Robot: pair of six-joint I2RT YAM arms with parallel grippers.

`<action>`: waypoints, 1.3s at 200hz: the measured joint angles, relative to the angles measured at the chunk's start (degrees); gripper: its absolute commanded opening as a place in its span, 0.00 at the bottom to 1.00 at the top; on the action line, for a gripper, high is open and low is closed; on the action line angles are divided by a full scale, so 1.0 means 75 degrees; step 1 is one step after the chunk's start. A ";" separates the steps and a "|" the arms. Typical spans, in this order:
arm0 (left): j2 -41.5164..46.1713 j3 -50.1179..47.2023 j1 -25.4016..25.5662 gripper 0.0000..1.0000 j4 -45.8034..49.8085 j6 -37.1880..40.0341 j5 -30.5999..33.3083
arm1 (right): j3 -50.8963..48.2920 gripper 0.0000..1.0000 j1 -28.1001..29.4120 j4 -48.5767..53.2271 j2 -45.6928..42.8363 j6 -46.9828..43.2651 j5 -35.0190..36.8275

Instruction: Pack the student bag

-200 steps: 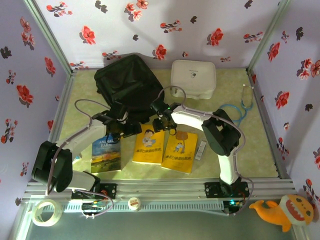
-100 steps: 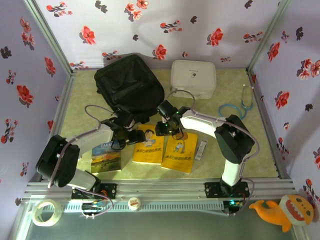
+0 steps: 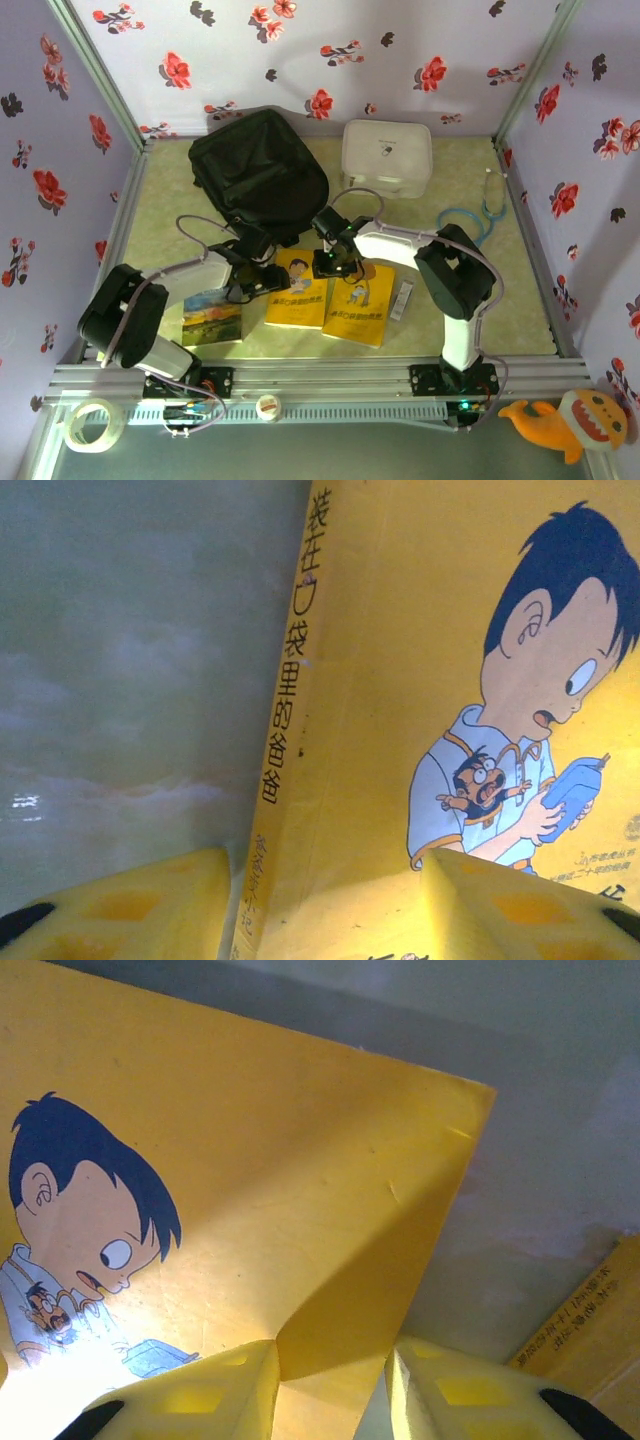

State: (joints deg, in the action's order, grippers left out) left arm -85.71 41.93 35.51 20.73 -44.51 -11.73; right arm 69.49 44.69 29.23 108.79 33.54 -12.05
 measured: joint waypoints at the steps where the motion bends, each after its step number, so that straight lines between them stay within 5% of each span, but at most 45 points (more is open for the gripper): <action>1: 0.0000 0.0000 0.0000 0.52 0.0000 0.0000 0.0000 | 0.0003 0.33 -0.0003 0.0003 0.0006 0.0003 -0.0006; 77: 0.0638 -0.0122 -0.0017 0.40 -0.0154 -0.0166 -0.0650 | 0.0026 0.32 -0.0300 -0.0012 0.0052 0.0221 -0.0230; 111: 0.1311 -0.0221 -0.0017 0.37 -0.1157 -0.0641 -0.1309 | -0.0047 0.32 -0.0510 -0.0172 0.0050 0.0428 -0.0391; 204: 0.0638 -0.0513 -0.0017 0.15 -0.2072 -0.1422 -0.1868 | -0.0487 0.35 -0.0545 -0.0737 -0.0219 0.0606 -0.0414; 233: 0.0868 -0.0507 -0.0006 0.00 -0.2025 -0.1294 -0.1845 | -0.0778 0.43 -0.0545 -0.0924 -0.0595 0.0609 -0.0070; 260: 0.1419 -0.0242 0.0032 0.00 -0.1658 -0.1008 -0.1851 | -0.1309 0.60 -0.0560 -0.1174 -0.1603 0.0679 0.0475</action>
State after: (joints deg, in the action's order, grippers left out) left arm -75.07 40.12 35.75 8.29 -52.07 -25.61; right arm 59.68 40.49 20.43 96.77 38.63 -8.49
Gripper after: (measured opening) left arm 0.145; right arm 0.526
